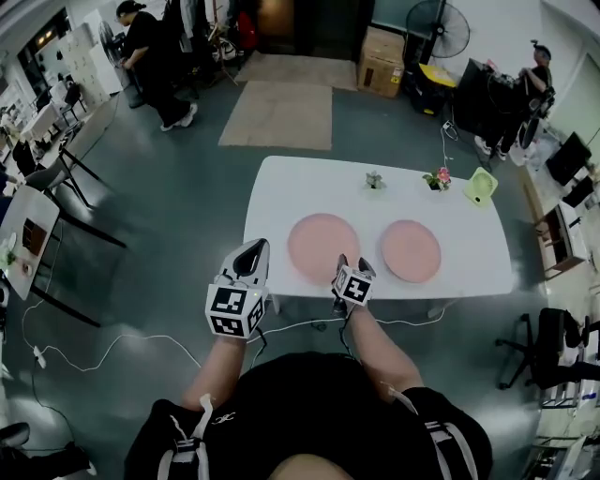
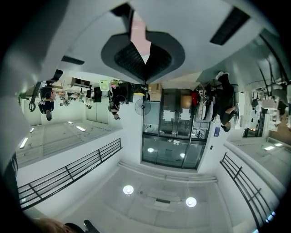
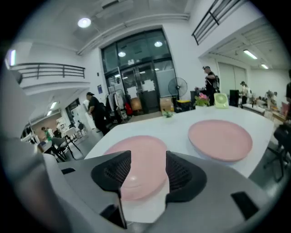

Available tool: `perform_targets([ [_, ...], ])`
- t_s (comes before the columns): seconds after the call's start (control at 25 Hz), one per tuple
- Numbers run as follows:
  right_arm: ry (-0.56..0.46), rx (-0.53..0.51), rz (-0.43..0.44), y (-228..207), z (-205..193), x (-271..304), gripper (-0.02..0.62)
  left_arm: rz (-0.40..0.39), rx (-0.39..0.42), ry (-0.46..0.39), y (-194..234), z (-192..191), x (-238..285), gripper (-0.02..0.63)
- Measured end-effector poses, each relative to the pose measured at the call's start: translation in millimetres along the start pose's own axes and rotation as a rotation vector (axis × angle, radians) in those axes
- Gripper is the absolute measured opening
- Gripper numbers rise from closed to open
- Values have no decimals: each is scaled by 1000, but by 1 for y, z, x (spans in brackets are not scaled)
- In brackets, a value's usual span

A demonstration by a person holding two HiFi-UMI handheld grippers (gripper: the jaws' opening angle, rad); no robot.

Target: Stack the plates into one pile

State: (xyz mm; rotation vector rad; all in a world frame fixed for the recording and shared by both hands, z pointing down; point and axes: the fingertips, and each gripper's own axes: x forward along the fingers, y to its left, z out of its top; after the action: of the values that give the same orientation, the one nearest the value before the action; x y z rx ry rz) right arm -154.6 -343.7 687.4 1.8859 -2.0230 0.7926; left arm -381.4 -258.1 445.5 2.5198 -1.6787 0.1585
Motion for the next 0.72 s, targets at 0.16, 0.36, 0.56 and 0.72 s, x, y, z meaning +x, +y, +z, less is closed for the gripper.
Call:
perform_targets([
  [0.16, 123, 181, -33, -18, -28, 21, 241, 27, -8, 16, 7, -7, -5, 12],
  [0.36, 255, 450, -7, -23, -57, 45, 239, 58, -5, 19, 14, -9, -9, 12],
  [0.56, 332, 597, 20, -19, -73, 59, 230, 111, -9, 15, 26, -8, -16, 12],
  [0.72, 354, 699, 28, -18, -80, 68, 225, 148, -18, 16, 36, -12, -25, 12],
])
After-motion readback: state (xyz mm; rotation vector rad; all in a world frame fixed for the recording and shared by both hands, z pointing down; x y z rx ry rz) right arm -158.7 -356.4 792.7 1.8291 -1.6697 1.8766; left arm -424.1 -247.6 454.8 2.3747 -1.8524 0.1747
